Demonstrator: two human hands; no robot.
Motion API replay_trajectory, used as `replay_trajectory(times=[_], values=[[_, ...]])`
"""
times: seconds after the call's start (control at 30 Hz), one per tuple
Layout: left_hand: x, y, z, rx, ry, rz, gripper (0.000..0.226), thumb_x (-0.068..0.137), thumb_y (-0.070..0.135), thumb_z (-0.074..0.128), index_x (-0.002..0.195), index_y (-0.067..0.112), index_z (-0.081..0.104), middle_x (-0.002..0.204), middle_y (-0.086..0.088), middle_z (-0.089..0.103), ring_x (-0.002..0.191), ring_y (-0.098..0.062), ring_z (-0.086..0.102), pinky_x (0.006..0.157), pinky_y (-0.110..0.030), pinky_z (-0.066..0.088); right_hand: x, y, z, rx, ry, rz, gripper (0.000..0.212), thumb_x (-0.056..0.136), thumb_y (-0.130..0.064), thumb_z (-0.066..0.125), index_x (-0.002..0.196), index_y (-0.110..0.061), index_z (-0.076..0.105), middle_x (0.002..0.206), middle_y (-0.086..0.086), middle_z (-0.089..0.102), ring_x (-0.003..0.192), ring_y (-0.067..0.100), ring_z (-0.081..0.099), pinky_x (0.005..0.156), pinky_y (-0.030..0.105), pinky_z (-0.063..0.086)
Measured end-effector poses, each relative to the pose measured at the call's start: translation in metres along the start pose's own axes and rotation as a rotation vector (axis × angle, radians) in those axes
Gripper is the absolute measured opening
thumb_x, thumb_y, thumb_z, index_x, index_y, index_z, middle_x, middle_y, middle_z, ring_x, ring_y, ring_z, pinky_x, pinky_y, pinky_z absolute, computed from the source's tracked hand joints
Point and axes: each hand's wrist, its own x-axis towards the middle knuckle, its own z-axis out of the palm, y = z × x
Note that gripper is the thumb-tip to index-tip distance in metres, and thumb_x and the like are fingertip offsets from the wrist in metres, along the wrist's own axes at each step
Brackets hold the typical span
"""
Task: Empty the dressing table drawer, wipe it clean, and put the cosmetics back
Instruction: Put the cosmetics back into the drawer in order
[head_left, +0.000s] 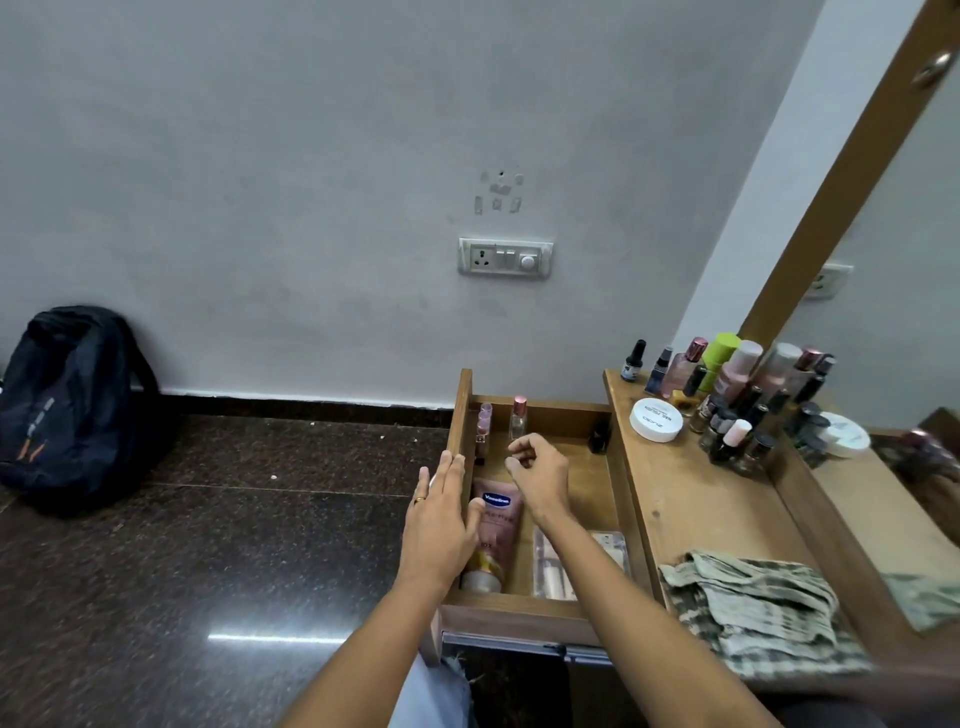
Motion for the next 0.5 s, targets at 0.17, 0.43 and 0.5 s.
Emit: replay_trajectory(times=[0.17,0.43,0.5], values=[[-0.002,0.001,-0.001,0.001,-0.008,-0.004,0.061,0.099,0.041,0.042,0.153,0.026,0.018,0.161,0.008,0.012,0.149,-0.024,0.006,0.118,-0.040,0.019,0.013,-0.030,-0.066,-0.077,0.059,-0.171,0.018,0.083,-0.003,0.068,0.096,-0.016,0.066,0.091,-0.004,0.064,0.081,0.005,0.060,0.075,0.016,0.052],[-0.002,0.001,-0.001,0.061,-0.002,-0.021,0.062,0.099,0.043,0.040,0.154,0.025,0.017,0.161,0.008,0.010,0.149,-0.026,0.005,0.118,-0.040,0.020,0.079,-0.057,-0.173,-0.546,0.300,-0.198,0.037,0.088,-0.003,0.058,0.124,-0.008,0.060,0.121,0.012,0.058,0.111,0.027,0.055,0.089,0.033,0.045],[-0.002,0.001,0.001,0.072,-0.005,-0.023,0.062,0.099,0.043,0.039,0.154,0.026,0.016,0.161,0.008,0.010,0.149,-0.026,0.005,0.118,-0.040,0.020,0.090,-0.056,-0.184,-0.635,0.285,-0.164,0.039,0.088,-0.002,0.057,0.127,-0.004,0.057,0.124,0.017,0.056,0.114,0.032,0.054,0.094,0.038,0.045]])
